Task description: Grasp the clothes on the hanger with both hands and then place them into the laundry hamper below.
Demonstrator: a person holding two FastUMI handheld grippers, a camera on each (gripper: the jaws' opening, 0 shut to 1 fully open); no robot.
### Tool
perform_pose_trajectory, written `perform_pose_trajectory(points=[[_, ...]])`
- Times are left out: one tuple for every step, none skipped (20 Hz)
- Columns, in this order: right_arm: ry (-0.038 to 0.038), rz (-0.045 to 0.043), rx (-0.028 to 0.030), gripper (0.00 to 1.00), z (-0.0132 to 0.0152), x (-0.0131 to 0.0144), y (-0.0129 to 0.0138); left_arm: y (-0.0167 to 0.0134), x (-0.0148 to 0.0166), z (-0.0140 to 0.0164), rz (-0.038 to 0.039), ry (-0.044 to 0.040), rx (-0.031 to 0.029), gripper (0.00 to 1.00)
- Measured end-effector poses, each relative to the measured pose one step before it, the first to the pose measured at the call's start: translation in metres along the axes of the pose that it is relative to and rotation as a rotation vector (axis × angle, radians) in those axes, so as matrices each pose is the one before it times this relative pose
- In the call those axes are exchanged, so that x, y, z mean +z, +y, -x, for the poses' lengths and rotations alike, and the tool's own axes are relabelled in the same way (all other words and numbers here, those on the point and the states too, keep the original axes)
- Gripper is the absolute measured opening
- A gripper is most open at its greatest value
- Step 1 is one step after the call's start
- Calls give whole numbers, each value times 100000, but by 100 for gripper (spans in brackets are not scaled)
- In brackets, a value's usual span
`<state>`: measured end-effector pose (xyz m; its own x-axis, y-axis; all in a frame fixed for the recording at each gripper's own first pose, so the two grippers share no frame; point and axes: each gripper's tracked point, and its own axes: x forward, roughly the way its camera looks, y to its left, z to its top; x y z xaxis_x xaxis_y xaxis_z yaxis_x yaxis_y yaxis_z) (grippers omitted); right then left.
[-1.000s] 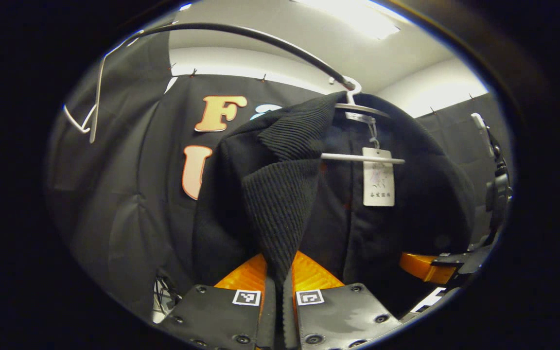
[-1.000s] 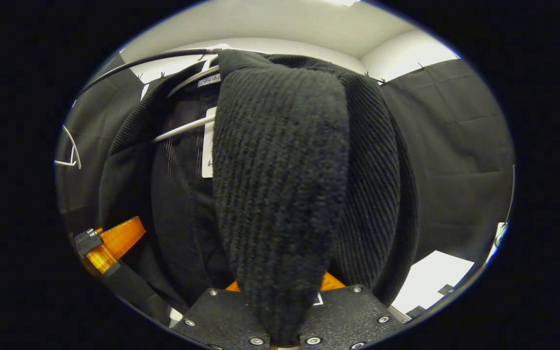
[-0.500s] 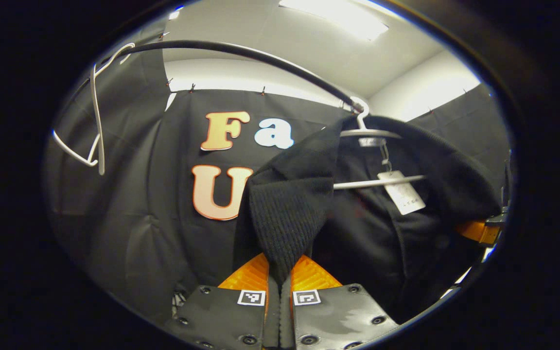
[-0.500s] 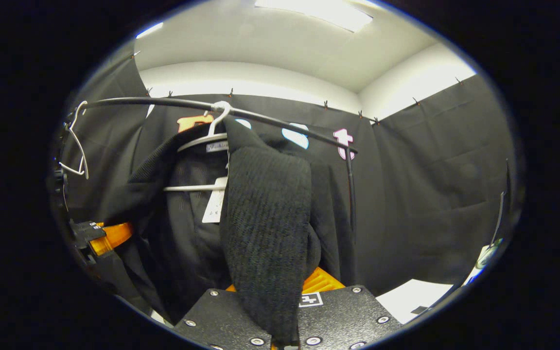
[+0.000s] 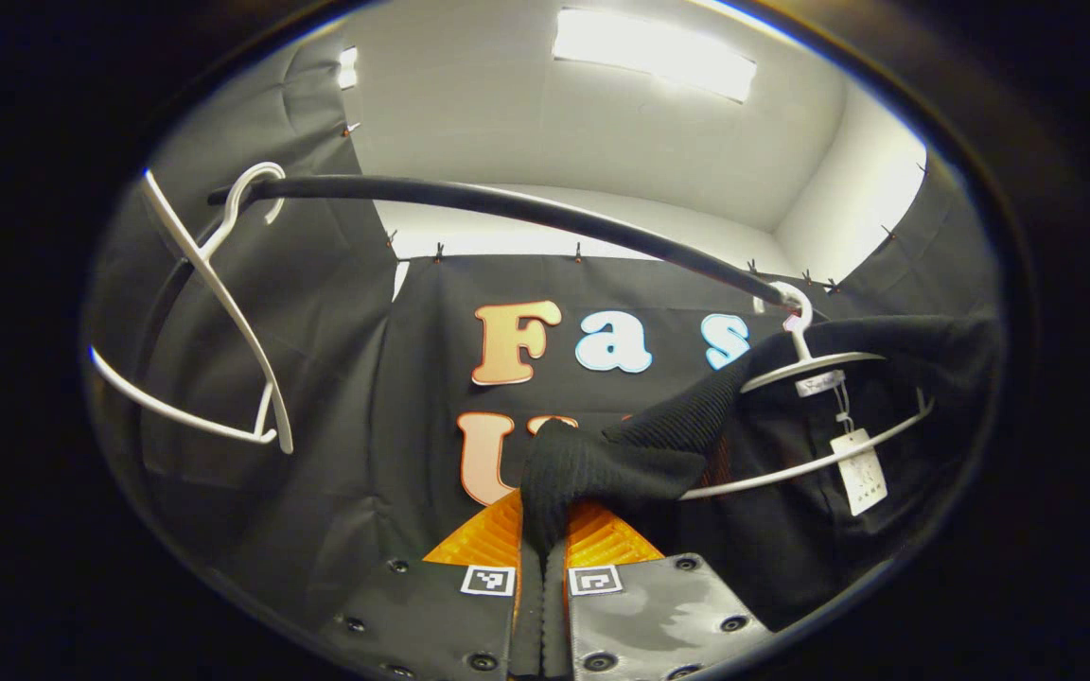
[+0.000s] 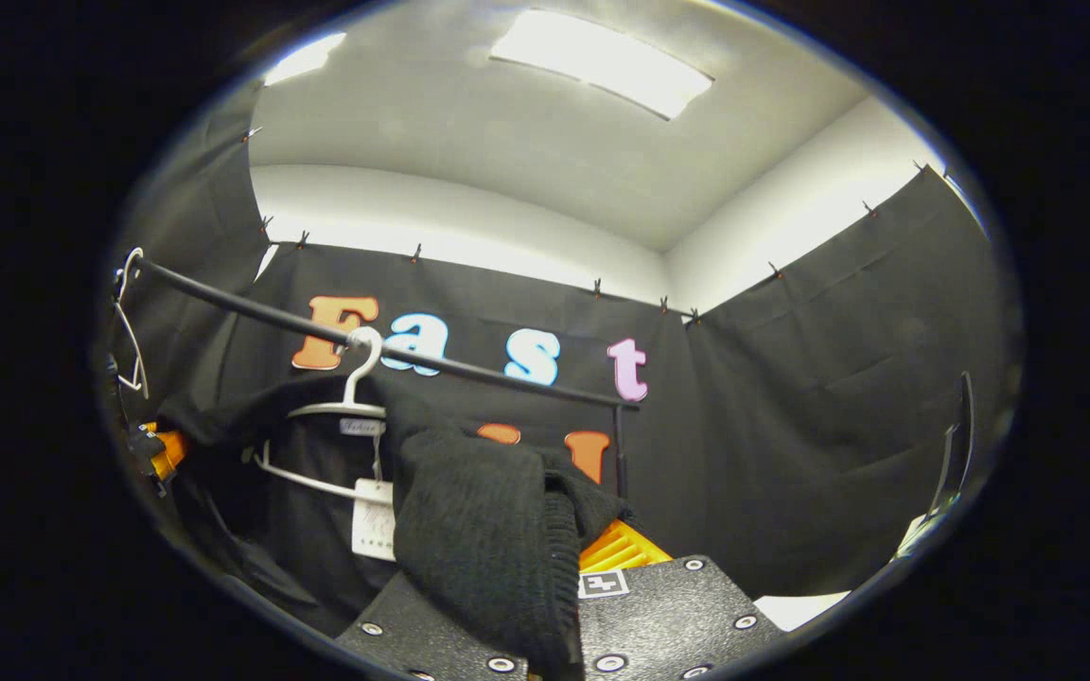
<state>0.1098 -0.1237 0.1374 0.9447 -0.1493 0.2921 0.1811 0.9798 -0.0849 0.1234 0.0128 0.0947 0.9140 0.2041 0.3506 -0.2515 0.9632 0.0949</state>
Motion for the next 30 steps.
perform_pose_trajectory(points=[[-1801, 79, -982, 9, -692, 1373, -826, 392, 513, -623, -598, -1064, 1301, 7], [-1143, -872, -1035, 9, -1089, 1064, -573, 164, 263, -493, -316, -852, 905, 7], [-30, -1281, -235, 9, -1240, 702, -477, 166, 305, -689, 80, -890, 286, 7], [1162, -916, 396, 9, -1345, 240, -273, -15, 330, -820, -21, -1031, 155, 7], [628, 134, 239, 9, -1216, 14, -96, 234, 276, -885, -348, -1561, 649, 7], [251, 963, 172, 9, -1328, -54, -260, 195, 142, -578, -764, -1825, 347, 4], [0, 1252, 815, 10, -1190, -40, 10, 53, 59, -422, -1188, -1065, -243, 7], [1415, 748, 972, 9, -1058, -408, 199, 79, -207, -448, -1177, -257, -312, 7], [1637, -85, 942, 9, -986, -393, 43, -14, -290, -568, -796, 88, -437, 7], [1287, -200, 317, 9, -993, -514, -163, -175, -356, -463, -406, 200, -599, 7], [1211, -64, -88, 9, -842, -556, -360, -408, -443, -714, -45, 582, -547, 7], [1734, -816, 169, 9, -807, -618, -289, -186, -572, -570, 216, 1010, -88, 7], [1848, -1566, -144, 9, -664, -885, -428, -120, -541, -576, 17, 946, 156, 6], [2818, -1274, -372, 9, -752, -1063, -284, -73, -551, -420, 10, 1127, -84, 7], [2685, -800, -362, 9, -695, -1407, -500, 141, -641, -400, -492, 1353, 130, 7], [3360, -604, -249, 9, -741, -1650, -316, 12, -693, -276, -536, 1514, 3, 7], [2955, -879, -63, 9, -235, -1733, -185, 102, -530, 18, -176, 1375, -52, 7], [2351, -457, 72, 9, -99, -1338, -24, 7, -400, -113, 145, 796, -288, 7], [2020, -199, 29, 9, 87, -1301, 7, -22, -300, -128, -354, 664, -135, 7], [1862, -351, 70, 9, 95, -1205, 25, -9, -410, -131, -506, 820, -234, 7], [1913, -602, 278, 9, -10, -1209, 122, -144, -562, -58, -373, 1445, -451, 7], [2300, -604, 757, 9, -19, -1205, 294, -143, -598, -207, -124, 1616, -596, 7], [1910, -187, 991, 9, -71, -1136, 318, -267, -617, -344, -39, 1375, -442, 7], [1426, 386, 747, 9, -17, -815, 423, -154, -539, -323, -556, 1534, -159, 7], [561, 849, 255, 9, 146, -672, 279, -115, -388, -121, -330, 905, 101, 7], [234, 801, 40, 9, 257, -414, 92, -129, -289, -158, -109, 800, -70, 7], [-350, 409, -41, 9, 228, -378, 79, 39, -285, -41, -97, 493, -24, 7], [-144, -396, 76, 9, 259, -305, 95, 49, -262, -249, -435, 826, 123, 7], [-215, -1408, -257, 9, 198, -390, 34, -9, -409, -160, -32, 993, -639, 7], [471, -1740, 79, 9, 220, -458, 10, -131, -487, -222, -67, 2099, -565, 7]])
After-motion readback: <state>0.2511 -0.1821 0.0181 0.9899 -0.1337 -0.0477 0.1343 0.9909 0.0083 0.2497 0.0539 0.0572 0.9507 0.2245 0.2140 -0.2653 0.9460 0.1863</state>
